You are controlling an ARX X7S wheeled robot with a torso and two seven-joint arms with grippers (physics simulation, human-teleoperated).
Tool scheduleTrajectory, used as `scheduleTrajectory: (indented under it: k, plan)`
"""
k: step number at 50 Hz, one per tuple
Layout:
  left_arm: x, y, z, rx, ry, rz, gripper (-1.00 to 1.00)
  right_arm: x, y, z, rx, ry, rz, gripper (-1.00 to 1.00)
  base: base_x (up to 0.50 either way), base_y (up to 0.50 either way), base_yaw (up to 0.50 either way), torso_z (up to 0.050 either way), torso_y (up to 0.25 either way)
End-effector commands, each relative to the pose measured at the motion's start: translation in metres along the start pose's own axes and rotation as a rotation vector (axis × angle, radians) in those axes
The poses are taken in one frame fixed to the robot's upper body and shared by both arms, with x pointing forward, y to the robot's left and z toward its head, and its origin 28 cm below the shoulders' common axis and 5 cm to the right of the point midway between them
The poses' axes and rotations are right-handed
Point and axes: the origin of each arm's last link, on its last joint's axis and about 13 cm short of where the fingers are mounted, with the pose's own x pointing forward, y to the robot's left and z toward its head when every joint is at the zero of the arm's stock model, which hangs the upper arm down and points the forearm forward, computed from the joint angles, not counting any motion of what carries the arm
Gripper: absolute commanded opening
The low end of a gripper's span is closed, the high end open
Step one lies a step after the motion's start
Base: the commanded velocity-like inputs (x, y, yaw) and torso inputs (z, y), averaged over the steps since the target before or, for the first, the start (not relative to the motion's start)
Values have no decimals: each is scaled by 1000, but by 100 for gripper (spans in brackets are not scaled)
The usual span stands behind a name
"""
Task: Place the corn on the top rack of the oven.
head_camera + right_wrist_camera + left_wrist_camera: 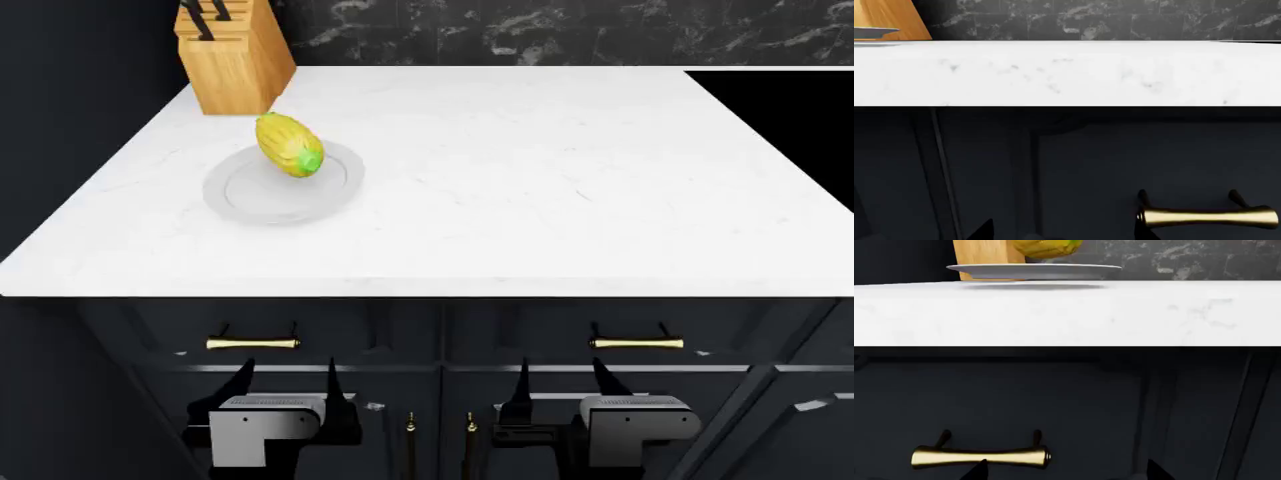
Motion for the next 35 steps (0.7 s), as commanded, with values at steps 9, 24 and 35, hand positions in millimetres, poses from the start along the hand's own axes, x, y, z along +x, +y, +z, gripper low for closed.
scheduleTrajectory:
  k: [9,24,35]
  plan:
    - [0,-1,0,12,-21,-14,100,-2,2,1,-18,-3,18,100,0,0,0,0,0]
    - [4,6,55,-22,-51,42,100,-5,8,69,-28,-70,1,100,0,0,0,0,0]
    - [15,1,114,47,-108,12,100,11,19,131,-69,-152,43,100,0,0,0,0,0]
